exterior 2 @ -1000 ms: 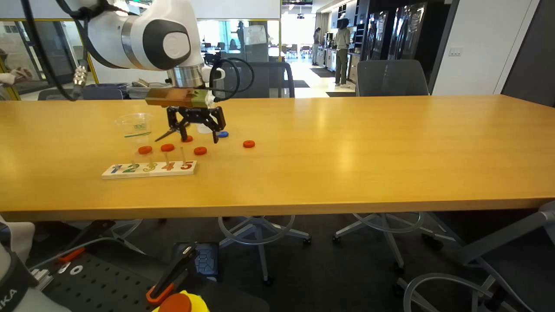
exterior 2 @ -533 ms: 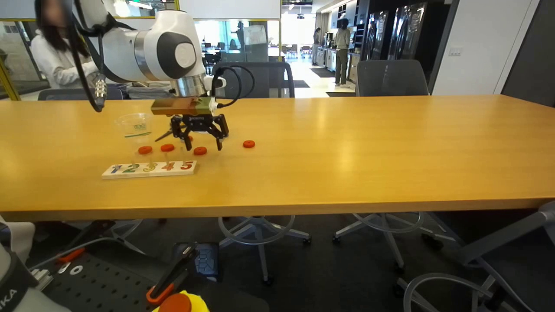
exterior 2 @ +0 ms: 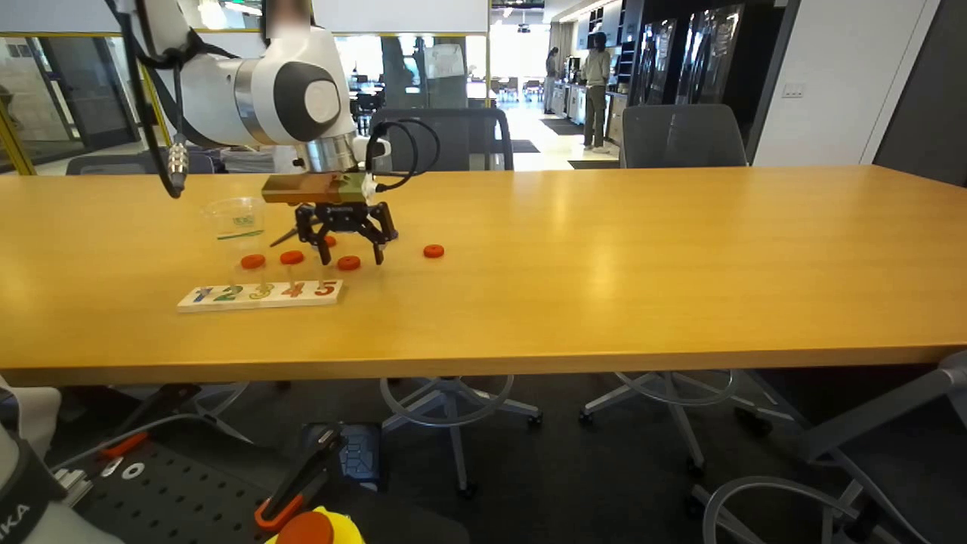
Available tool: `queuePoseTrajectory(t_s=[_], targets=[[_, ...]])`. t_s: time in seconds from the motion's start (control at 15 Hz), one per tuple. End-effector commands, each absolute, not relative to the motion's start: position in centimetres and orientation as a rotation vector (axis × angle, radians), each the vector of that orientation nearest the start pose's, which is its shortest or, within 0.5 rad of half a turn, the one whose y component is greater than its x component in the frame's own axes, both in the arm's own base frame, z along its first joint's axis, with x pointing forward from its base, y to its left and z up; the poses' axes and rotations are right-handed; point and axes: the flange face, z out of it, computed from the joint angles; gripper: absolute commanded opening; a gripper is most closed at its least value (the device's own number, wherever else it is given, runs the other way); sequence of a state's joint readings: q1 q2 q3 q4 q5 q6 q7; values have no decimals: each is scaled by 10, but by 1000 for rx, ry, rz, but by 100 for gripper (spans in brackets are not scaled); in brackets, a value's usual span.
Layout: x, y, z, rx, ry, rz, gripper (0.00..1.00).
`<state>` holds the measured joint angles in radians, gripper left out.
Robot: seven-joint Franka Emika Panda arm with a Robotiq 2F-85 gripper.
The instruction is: Put the orange discs in the clear cup and the blue disc in the white cup
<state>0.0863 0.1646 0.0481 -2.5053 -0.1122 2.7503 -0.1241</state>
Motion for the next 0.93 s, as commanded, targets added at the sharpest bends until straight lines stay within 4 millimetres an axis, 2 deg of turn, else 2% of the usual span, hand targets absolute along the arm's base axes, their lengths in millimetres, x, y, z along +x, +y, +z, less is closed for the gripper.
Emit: queuePoseTrajectory(t_s=[0.0, 0.2, 0.27, 0.33, 0.53, 0.8, 0.87], targets=[[479, 76, 228, -3111, -570, -148, 100], [480, 79, 227, -3106, -573, -150, 100], [480, 79, 226, -3103, -572, -155, 75], [481, 79, 226, -3102, -571, -155, 74], [482, 82, 227, -3102, -577, -159, 49], [485, 82, 235, -3125, -566, -156, 21], [484, 81, 241, -3129, -562, -162, 17]])
